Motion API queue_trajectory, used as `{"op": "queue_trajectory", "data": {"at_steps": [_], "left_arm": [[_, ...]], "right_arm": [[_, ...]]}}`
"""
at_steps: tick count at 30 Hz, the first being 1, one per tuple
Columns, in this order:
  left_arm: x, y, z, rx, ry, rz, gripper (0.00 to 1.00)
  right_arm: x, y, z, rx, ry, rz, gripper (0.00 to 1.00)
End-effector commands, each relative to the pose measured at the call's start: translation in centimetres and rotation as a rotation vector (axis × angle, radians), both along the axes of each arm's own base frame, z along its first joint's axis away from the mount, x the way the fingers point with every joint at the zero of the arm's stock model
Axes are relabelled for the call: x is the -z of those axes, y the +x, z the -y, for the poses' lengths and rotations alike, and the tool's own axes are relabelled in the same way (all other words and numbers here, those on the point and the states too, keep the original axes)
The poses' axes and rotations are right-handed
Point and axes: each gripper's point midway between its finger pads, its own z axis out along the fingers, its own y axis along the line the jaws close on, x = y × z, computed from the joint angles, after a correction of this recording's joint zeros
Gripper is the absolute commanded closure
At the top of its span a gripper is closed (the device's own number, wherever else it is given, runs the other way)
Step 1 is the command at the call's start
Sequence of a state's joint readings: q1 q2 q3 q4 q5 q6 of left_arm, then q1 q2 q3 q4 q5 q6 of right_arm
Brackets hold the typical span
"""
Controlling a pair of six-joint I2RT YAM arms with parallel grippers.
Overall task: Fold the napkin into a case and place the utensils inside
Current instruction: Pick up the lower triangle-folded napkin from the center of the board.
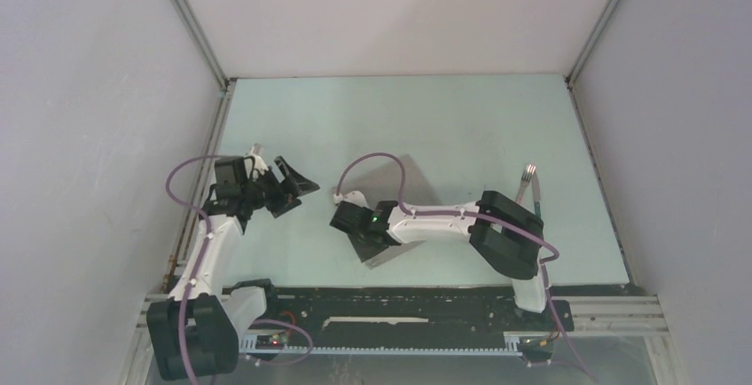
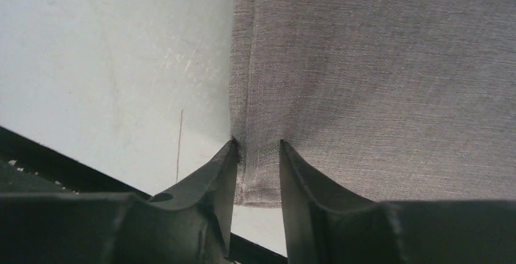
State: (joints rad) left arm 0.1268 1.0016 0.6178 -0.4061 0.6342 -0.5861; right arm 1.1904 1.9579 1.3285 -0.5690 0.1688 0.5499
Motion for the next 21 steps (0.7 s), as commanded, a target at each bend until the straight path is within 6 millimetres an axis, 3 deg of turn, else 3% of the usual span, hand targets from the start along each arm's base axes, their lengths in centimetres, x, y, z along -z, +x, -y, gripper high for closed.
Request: {"op": "queue_trajectory", "data": {"at_steps": [1, 6, 12, 21], "left_arm": [[-0.7, 0.4, 0.1, 0.0, -0.028, 0.029, 0.13], [-0.1, 0.3, 0.3, -0.004, -0.039, 0.021, 0.13], [0.6, 0.3, 0.7, -0.008, -0.07, 0.009, 0.13], [2.7, 0.9, 2.8, -0.003, -0.15, -0.029, 0.14]], "right_arm": [[2.4, 0.3, 2.5, 0.056, -0.101, 0.021, 0.64], [1.8, 1.2, 2.6, 0.076, -0.081, 0.023, 0.78], [0.5, 2.0, 0.9, 0.062, 0.039, -0.035, 1.0], [-1.9, 2.7, 0.5, 0.026, 0.252, -0.17, 1.0]]}}
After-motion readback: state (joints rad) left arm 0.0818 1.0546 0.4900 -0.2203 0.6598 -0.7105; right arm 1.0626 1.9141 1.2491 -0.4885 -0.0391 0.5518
